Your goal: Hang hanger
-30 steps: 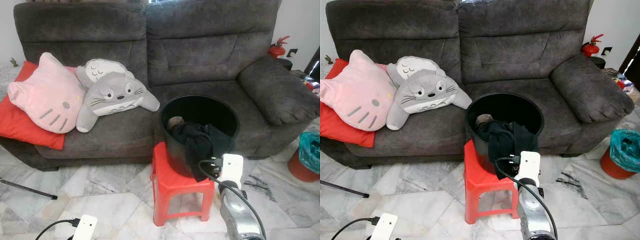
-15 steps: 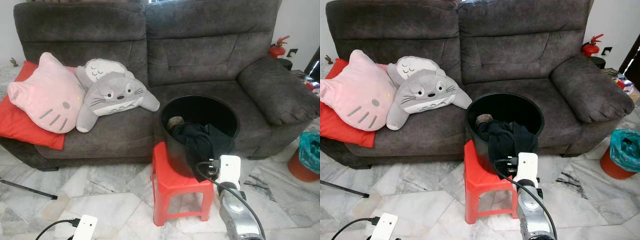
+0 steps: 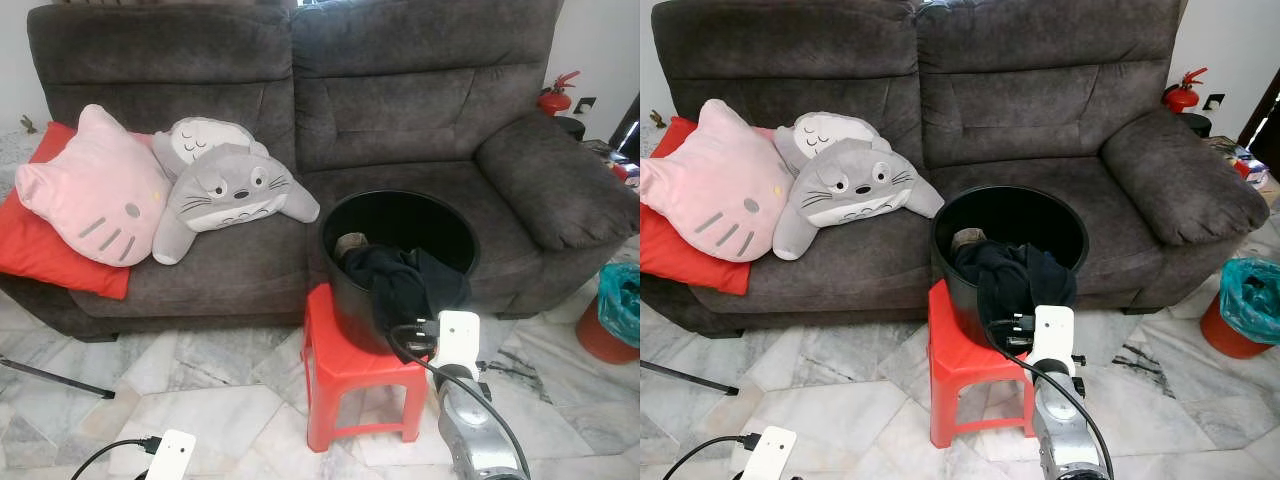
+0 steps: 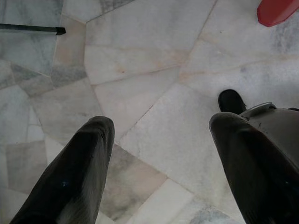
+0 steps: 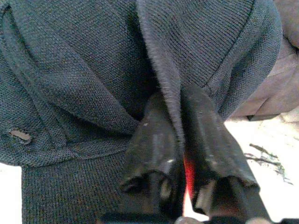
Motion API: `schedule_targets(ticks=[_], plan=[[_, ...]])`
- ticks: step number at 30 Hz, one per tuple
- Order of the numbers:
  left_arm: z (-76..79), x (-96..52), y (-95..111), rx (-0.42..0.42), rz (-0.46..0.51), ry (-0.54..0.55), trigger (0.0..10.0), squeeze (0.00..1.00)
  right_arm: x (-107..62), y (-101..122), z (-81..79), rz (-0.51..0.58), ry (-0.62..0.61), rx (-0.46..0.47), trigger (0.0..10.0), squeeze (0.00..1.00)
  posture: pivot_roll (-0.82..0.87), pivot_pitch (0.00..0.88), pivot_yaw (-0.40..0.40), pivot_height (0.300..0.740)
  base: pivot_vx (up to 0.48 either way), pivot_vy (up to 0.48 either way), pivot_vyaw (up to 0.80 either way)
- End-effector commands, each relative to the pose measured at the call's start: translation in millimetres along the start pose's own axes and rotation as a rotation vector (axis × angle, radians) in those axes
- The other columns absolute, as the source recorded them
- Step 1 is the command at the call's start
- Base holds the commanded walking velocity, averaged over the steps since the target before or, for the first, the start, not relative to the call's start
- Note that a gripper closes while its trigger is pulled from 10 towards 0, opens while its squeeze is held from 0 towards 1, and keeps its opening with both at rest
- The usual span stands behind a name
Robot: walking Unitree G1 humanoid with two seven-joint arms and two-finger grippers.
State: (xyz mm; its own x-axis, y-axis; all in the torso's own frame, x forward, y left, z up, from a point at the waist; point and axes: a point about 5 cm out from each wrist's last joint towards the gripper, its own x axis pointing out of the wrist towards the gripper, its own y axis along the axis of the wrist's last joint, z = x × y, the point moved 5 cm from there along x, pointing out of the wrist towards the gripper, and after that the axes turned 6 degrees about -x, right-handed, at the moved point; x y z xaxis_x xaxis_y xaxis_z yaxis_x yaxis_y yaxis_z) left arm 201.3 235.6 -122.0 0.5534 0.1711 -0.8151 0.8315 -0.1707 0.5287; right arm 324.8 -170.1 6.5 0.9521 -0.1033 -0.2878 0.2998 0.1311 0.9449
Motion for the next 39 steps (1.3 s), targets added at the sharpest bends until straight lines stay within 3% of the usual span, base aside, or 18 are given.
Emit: schedule_targets(ticks=[1,15,21,23,25,26,30,32,35,36,39], plan=[[-1.6,-0.5,-2.9,0.013,-0.004,0.001,10.0,0.00,-0.4,-2.1,-2.6,-0.003,0.009,-0.004,0.0,0.00,-0.12,0.000,0.039,0.740,0.000,0.000,0.00],[-0.7,-0.4,-1.9,0.023,0.000,-0.004,10.0,0.00,-1.0,4.6,2.3,0.020,-0.012,-0.001,0.0,0.00,-0.12,0.000,0.041,0.740,0.000,0.000,0.00],[-0.8,-0.5,-2.1,0.021,0.000,-0.004,10.0,0.00,0.4,25.4,25.4,0.085,-0.109,-0.007,0.0,0.00,-0.12,0.000,0.041,0.740,0.000,0.000,0.00],[-0.1,-0.6,-3.0,0.020,-0.002,-0.004,10.0,0.00,0.8,42.1,34.0,0.143,-0.137,-0.049,0.0,0.00,-0.12,0.000,0.041,0.740,0.000,0.000,0.00],[0.6,-0.7,-3.4,0.018,-0.003,-0.005,10.0,0.00,0.7,61.8,40.1,0.208,-0.161,-0.070,8.2,0.00,-0.12,0.000,0.040,0.740,0.000,0.000,0.00],[0.8,-0.7,-3.5,0.017,-0.003,-0.006,10.0,0.00,0.5,68.2,41.3,0.229,-0.166,-0.073,10.0,0.00,-0.12,0.000,0.040,0.740,0.000,0.000,0.00],[1.8,-0.7,-4.1,0.014,-0.005,-0.009,10.0,0.00,-0.4,97.1,42.0,0.319,-0.174,-0.104,10.0,0.00,-0.13,0.000,0.040,0.740,0.000,0.000,0.00],[1.8,-0.7,-3.8,0.014,-0.005,-0.010,10.0,0.00,-3.1,123.2,36.6,0.402,-0.164,-0.130,10.0,0.00,-0.13,0.000,0.043,0.740,0.000,0.000,0.00],[1.8,-0.7,-3.8,0.013,-0.006,-0.010,10.0,0.00,-4.4,136.5,31.0,0.447,-0.147,-0.162,10.0,0.00,-0.13,0.000,0.043,0.740,0.000,0.000,0.00],[1.6,-0.7,-3.8,0.013,-0.006,-0.009,10.0,0.00,-6.9,152.4,25.6,0.500,-0.137,-0.191,10.0,0.00,-0.13,0.000,0.043,0.740,0.000,0.000,0.00],[1.3,-0.6,-3.7,0.013,-0.006,-0.009,10.0,0.00,-11.0,167.2,23.9,0.545,-0.139,-0.185,10.0,0.00,-0.13,0.000,0.047,0.740,0.000,0.000,0.00]])
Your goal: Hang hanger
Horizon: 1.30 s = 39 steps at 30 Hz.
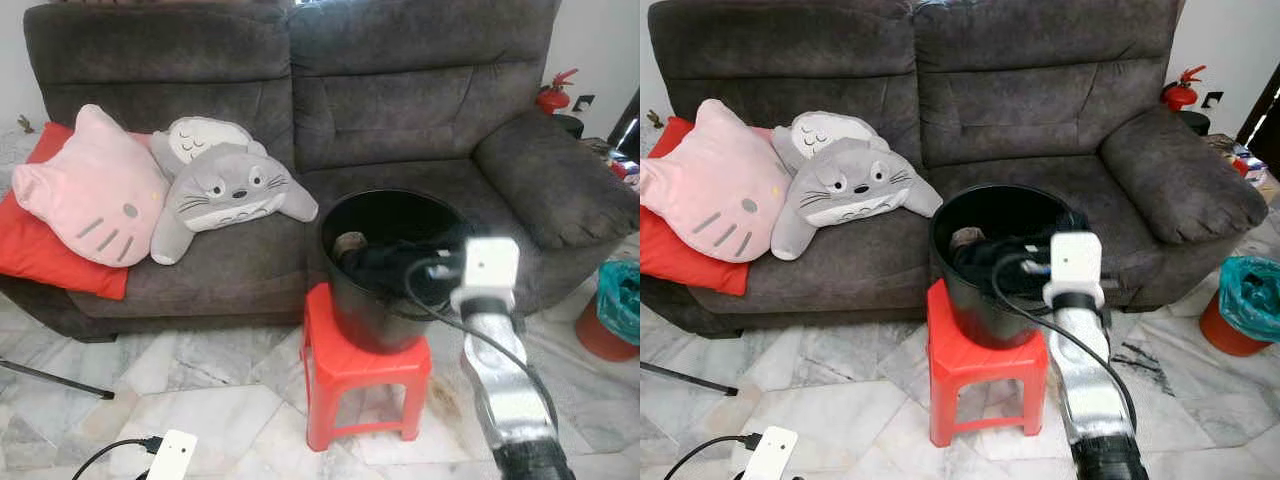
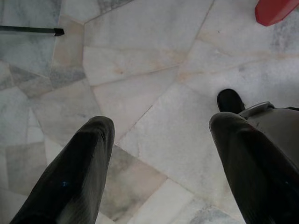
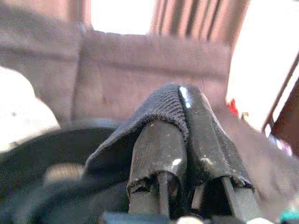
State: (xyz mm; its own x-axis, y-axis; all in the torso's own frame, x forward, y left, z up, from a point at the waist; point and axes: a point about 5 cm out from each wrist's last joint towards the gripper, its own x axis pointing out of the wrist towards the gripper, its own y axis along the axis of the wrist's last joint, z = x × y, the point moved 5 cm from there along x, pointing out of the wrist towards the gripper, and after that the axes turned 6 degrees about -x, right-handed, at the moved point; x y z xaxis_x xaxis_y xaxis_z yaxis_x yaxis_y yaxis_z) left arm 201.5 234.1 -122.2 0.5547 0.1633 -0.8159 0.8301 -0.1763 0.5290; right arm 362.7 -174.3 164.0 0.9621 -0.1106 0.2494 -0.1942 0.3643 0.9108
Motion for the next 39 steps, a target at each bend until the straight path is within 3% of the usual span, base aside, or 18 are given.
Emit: schedule_targets(ticks=[1,3,5,9,11,13,16,17,25,39], plan=[[-0.3,-0.6,-3.9,0.008,-0.008,-0.001,10.0,0.00,2.8,12.3,0.0,0.032,-0.001,-0.005,10.0,0.00,-0.13,0.000,0.048,0.740,0.000,0.000,0.00],[-0.7,-0.6,-3.6,0.009,-0.007,0.000,10.0,0.00,4.9,20.9,1.4,0.057,-0.007,-0.009,10.0,0.00,-0.13,0.000,0.049,0.740,0.000,0.000,0.00],[-1.7,-0.5,-3.0,0.010,-0.006,0.002,10.0,0.00,8.8,42.9,5.4,0.122,-0.018,-0.029,10.0,0.00,-0.13,0.000,0.050,0.740,0.000,0.000,0.00],[-1.6,-0.5,-3.2,0.010,-0.007,0.002,10.0,0.00,6.8,56.7,9.0,0.171,-0.039,-0.042,10.0,0.00,-0.13,0.000,0.051,0.740,0.000,0.000,0.00],[-1.1,-0.5,-3.4,0.010,-0.009,0.001,10.0,0.00,4.2,56.2,9.4,0.174,-0.043,-0.047,10.0,0.00,-0.13,0.000,0.051,0.740,0.000,0.000,0.00],[1.2,-0.5,-4.2,0.008,-0.012,-0.004,10.0,0.00,-5.5,36.6,4.2,0.092,-0.025,-0.031,10.0,0.00,-0.13,0.000,0.051,0.740,0.000,0.000,0.00],[0.9,-0.6,-4.5,0.009,-0.012,-0.004,10.0,0.00,-9.3,29.9,-1.2,0.050,-0.004,-0.040,10.0,0.00,-0.14,0.000,0.050,0.740,0.000,0.000,0.00],[0.0,-0.7,-3.9,0.009,-0.005,-0.004,10.0,0.00,-13.7,22.8,-7.8,0.007,0.010,0.000,10.0,0.00,-0.14,0.000,0.052,0.740,0.000,0.000,0.00],[-6.9,-1.1,-3.5,-0.008,0.005,0.017,10.0,0.00,-19.2,20.8,-17.1,-0.014,0.031,0.027,10.0,0.00,-0.12,0.000,0.046,0.740,0.000,0.000,0.00],[-1.3,-1.6,-9.5,0.004,-0.016,0.006,10.0,0.00,-20.9,14.0,-22.1,-0.047,0.047,0.041,10.0,0.00,-0.11,0.000,0.041,0.740,0.000,0.000,0.00]])
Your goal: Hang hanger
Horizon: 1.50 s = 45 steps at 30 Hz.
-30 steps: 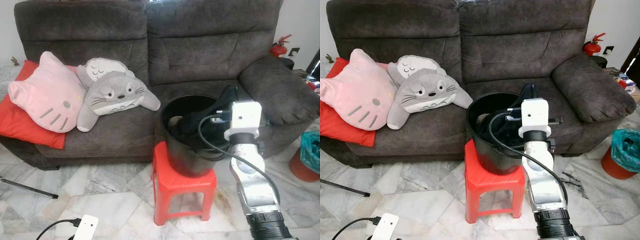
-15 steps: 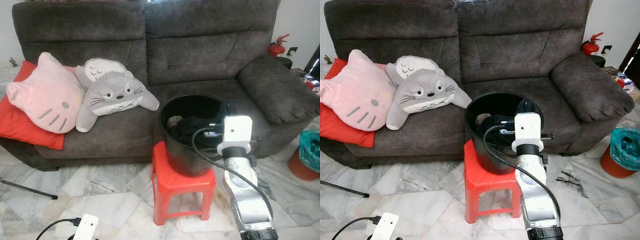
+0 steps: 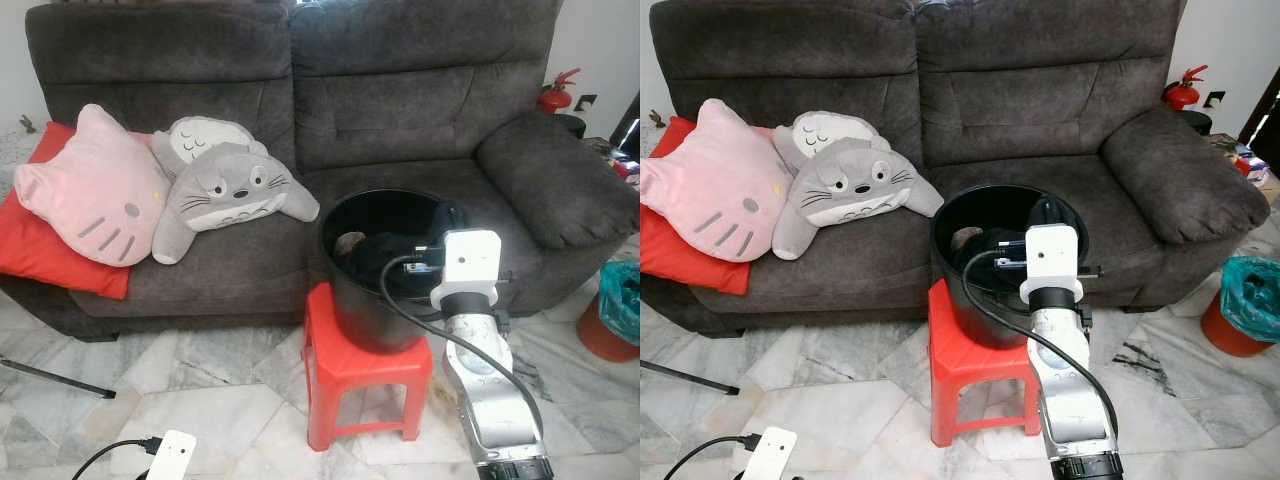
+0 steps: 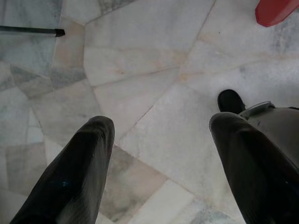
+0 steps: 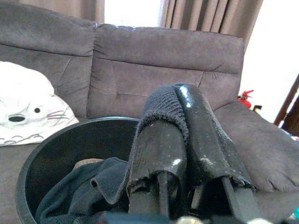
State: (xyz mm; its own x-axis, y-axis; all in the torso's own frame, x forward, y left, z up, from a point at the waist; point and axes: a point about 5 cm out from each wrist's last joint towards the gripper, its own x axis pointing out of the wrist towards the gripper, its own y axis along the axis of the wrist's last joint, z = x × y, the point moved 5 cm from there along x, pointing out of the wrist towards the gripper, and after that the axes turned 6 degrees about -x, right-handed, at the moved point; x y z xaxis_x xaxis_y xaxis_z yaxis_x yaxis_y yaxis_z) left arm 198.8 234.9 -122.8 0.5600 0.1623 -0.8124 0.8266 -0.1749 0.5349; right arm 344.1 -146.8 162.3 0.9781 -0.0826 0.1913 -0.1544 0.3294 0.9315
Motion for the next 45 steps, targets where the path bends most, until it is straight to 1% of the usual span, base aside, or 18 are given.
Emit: schedule_targets(ticks=[1,7,10,14,17,23,32,45], plan=[[-1.0,-0.8,-6.7,0.007,-0.022,0.007,10.0,0.00,0.5,1.6,1.2,-0.002,-0.003,0.011,10.0,0.00,-0.11,0.000,0.041,0.740,0.000,0.000,0.00],[0.4,-0.8,-6.6,0.001,-0.021,0.005,10.0,0.00,0.8,-1.1,4.2,-0.012,-0.008,0.017,10.0,0.00,-0.12,0.000,0.037,0.740,0.000,0.000,0.00],[2.5,-0.9,-7.0,0.000,-0.021,-0.001,10.0,0.00,1.5,0.5,3.1,-0.007,-0.006,0.016,10.0,0.00,-0.12,0.000,0.036,0.740,0.000,0.000,0.00],[3.1,-1.1,-7.9,-0.002,-0.023,-0.003,10.0,0.00,1.8,0.6,-1.1,-0.007,0.007,0.014,10.0,0.00,-0.12,0.000,0.036,0.740,-0.254,0.000,0.00],[1.7,-1.5,-10.6,0.005,-0.031,-0.002,10.0,0.00,0.6,-0.6,-3.0,-0.012,0.009,0.016,10.0,0.00,-0.12,0.000,0.046,0.740,-0.266,0.000,0.00],[1.2,-1.7,-11.9,0.008,-0.034,-0.003,10.0,0.00,-1.3,-3.2,-0.6,-0.020,0.005,0.013,10.0,0.00,-0.13,0.000,0.047,0.740,-0.342,0.000,0.00],[0.4,-1.7,-12.0,0.009,-0.035,-0.004,10.0,0.00,-0.9,-1.5,-3.7,-0.019,0.010,0.016,10.0,0.00,-0.13,0.000,0.050,0.740,-0.350,0.000,0.00],[-1.1,-1.5,-10.8,0.007,-0.032,0.000,10.0,0.00,-0.9,-3.1,-2.1,-0.027,0.006,0.014,10.0,0.00,-0.12,0.000,0.050,0.740,-0.350,0.000,0.00]])
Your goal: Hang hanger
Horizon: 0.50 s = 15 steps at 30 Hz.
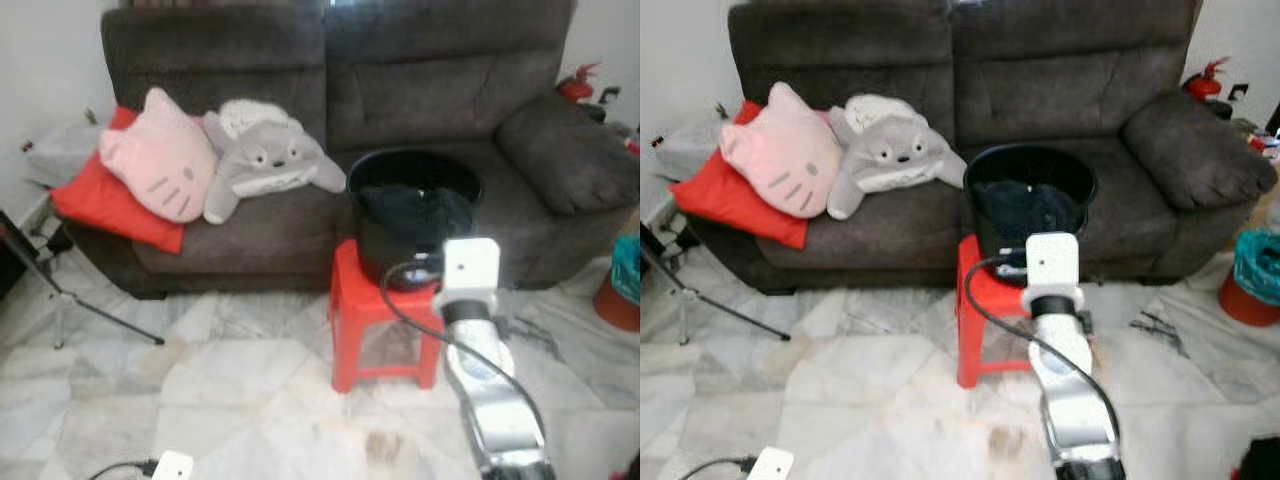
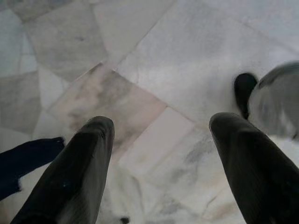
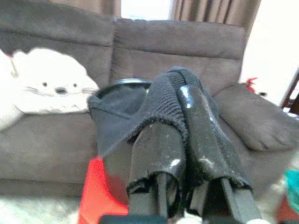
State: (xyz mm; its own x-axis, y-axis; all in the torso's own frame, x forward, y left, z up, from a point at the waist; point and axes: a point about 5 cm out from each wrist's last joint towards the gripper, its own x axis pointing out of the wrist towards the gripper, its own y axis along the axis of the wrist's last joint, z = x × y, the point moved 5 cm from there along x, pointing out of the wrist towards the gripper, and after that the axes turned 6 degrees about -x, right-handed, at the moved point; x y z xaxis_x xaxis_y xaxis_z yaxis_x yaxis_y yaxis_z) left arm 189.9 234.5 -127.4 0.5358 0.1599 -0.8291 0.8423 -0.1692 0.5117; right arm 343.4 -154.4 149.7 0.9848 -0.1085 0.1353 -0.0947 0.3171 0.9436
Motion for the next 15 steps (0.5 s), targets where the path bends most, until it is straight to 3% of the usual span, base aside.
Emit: schedule_targets(ticks=[1,7,15], plan=[[-3.0,-0.2,-1.1,0.008,-0.004,0.007,10.0,0.00,0.8,11.1,-5.6,0.035,0.013,0.007,10.0,0.00,-0.12,0.000,0.050,0.740,-0.349,0.000,0.00],[-3.5,0.0,-0.3,0.001,-0.003,0.010,10.0,0.00,1.4,14.1,-8.6,0.045,0.029,0.015,10.0,0.00,-0.12,0.000,0.049,0.740,-0.345,0.000,0.00],[-3.4,-0.2,-1.5,0.001,-0.005,0.010,10.0,0.00,-4.2,24.8,-29.0,0.101,0.153,0.077,10.0,0.00,-0.12,0.000,0.050,0.740,-0.343,0.000,0.00]])
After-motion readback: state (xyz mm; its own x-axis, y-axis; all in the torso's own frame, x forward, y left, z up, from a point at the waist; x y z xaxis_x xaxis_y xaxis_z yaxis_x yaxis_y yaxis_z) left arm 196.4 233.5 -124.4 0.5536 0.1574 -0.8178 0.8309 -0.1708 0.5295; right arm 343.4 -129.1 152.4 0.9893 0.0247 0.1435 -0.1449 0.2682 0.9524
